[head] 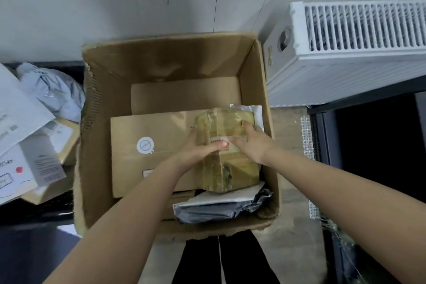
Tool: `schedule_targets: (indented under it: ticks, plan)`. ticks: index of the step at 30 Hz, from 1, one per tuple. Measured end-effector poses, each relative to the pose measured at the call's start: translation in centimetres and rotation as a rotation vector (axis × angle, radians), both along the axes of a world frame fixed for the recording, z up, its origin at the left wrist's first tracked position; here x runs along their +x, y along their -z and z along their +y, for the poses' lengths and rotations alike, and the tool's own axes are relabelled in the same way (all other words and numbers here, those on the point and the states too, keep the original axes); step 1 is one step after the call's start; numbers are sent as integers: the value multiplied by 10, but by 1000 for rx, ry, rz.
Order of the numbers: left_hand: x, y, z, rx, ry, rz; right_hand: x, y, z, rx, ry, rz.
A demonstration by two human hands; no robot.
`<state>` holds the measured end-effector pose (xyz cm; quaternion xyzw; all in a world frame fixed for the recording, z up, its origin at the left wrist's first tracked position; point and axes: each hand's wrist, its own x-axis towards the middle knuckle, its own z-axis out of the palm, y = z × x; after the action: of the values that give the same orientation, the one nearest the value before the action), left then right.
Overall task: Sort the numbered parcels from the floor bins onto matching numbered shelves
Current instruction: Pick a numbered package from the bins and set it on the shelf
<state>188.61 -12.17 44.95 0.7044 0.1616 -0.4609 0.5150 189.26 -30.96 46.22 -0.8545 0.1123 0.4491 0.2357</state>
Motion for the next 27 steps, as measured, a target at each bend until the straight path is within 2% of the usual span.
schedule_targets:
  ticks: [7, 12, 14, 18, 23, 27]
  plan:
    - [-3, 22, -16, 93, -130, 57, -9, 16, -8, 89, 151, 21]
    - [4, 8, -4, 95, -118, 58, -11, 5, -9, 147, 224, -26]
    - [9, -7, 4, 39, -124, 57, -8, -6, -8, 179, 250, -56]
    - [22, -49, 23, 9, -134, -80, 4, -45, -2, 273, 297, -103]
    - [30, -104, 51, 129, -68, -257, 19, -119, 6, 338, 312, -191]
    - [33, -180, 59, 177, -51, -399, 24, -184, 15, 425, 399, -225]
